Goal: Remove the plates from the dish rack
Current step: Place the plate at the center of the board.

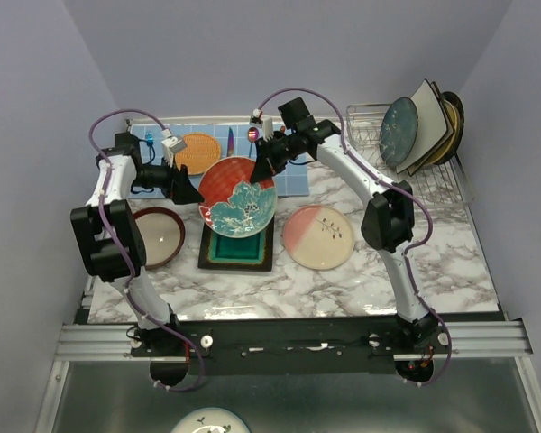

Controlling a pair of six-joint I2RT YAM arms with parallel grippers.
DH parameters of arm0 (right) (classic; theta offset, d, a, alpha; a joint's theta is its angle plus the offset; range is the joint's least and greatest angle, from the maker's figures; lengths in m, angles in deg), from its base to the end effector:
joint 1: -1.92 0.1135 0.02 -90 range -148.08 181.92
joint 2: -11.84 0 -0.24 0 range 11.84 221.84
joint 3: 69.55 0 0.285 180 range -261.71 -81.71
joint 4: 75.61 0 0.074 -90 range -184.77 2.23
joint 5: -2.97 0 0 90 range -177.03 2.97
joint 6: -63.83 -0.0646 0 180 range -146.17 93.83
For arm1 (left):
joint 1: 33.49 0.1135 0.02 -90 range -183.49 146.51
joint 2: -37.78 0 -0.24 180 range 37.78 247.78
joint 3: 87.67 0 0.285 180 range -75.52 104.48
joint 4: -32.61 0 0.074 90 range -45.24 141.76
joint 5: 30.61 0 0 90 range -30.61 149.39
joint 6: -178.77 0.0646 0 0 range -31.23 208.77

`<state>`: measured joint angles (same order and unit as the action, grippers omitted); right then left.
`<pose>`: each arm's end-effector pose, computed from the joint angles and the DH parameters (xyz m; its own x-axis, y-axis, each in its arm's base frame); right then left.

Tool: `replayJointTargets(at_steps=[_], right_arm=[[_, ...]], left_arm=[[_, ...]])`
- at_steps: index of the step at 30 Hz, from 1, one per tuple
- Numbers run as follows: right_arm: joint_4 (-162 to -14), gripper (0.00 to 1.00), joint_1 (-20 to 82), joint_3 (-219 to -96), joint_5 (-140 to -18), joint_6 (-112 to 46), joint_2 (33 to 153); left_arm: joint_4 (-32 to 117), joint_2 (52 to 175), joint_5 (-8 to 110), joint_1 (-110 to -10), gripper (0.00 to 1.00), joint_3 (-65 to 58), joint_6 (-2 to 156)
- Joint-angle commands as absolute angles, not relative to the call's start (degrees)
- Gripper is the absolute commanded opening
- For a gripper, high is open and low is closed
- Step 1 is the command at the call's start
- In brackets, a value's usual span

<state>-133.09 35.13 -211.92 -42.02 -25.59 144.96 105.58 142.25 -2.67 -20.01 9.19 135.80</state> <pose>0.4310 0.3368 0.2452 -0.6161 -0.4118 -0.6714 -0.7877 0.3293 0.5207 0.3824 0.0330 0.2053 -0.6309 0.2013 -0.7493 0.7234 0.5018 -0.4743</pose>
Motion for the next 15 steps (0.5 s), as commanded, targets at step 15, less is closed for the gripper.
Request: replayJointTargets(at_steps=[15], right_arm=[[-131.45,0.01,35.67,-212.49,-36.94,-26.7,139.38]], left_arm=[[80.71,136.57,0.94,-28.03,0.6,4.99,112.32]])
